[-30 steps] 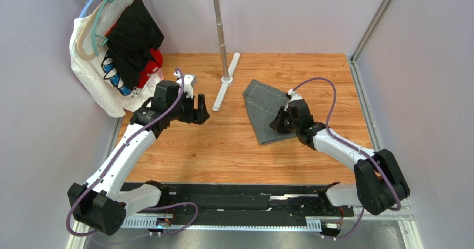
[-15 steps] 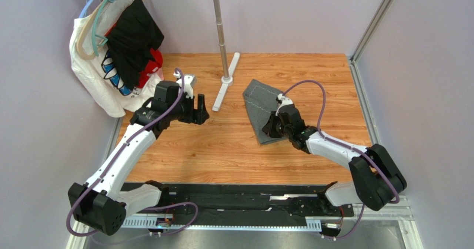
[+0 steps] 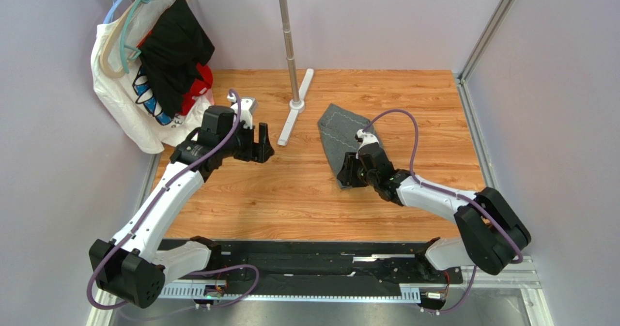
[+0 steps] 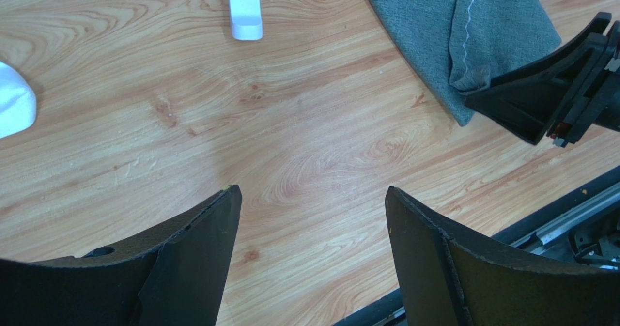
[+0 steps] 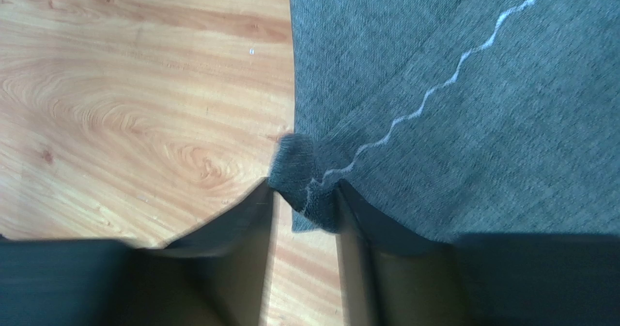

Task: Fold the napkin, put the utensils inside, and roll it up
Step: Fold the napkin

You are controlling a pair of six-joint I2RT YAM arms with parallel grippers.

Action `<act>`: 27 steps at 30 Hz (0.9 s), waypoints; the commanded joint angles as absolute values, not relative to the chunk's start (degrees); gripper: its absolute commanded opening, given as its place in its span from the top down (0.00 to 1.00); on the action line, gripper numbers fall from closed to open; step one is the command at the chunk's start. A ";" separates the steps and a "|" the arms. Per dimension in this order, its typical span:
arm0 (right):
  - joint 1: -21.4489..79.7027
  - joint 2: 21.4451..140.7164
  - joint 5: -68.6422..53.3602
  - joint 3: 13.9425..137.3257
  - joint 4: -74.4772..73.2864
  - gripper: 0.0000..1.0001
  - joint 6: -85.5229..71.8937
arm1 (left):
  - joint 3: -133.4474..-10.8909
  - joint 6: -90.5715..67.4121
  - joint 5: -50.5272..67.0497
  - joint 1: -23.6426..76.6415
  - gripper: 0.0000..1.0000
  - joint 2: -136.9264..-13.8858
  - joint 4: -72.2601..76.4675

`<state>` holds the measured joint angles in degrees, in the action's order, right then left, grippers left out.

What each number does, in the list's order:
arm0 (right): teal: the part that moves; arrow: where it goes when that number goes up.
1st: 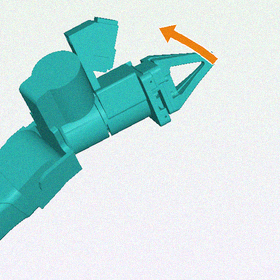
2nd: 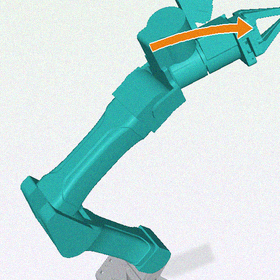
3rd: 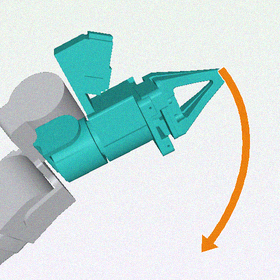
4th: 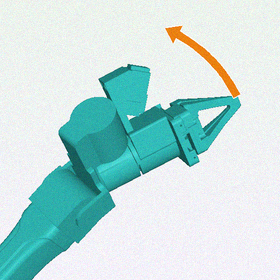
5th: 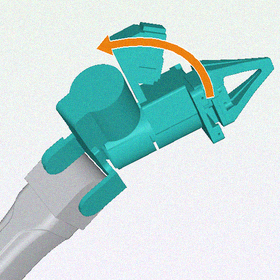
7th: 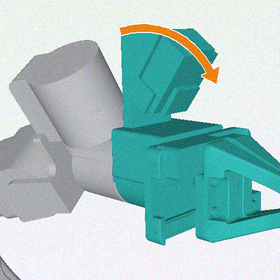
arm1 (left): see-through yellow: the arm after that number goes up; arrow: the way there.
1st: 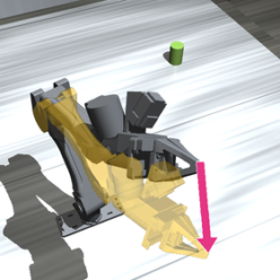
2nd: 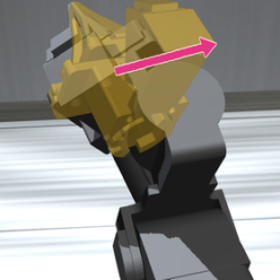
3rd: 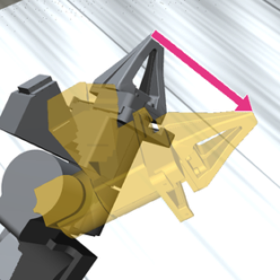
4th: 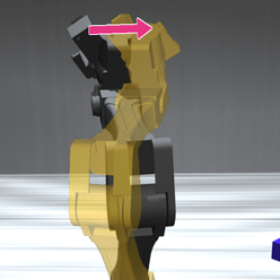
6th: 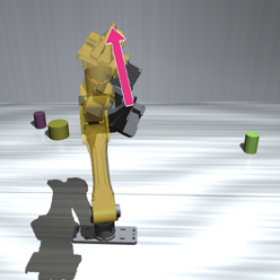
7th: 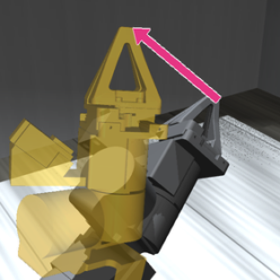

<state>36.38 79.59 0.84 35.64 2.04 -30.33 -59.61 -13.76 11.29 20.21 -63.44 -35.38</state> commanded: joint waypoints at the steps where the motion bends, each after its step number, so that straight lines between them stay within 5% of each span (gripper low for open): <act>1: 37.53 73.49 1.85 38.49 -3.93 0.50 -28.13 | -59.15 -13.62 11.60 19.86 0.18 -63.19 -34.28; 8: 36.83 62.67 5.18 43.23 -16.77 0.27 -23.13 | -58.10 -15.99 12.57 19.95 0.17 -63.54 -33.23; 27: 1.50 73.38 -14.31 38.85 -15.83 0.26 -23.29 | -47.99 -39.63 15.99 33.91 0.18 -73.47 -7.14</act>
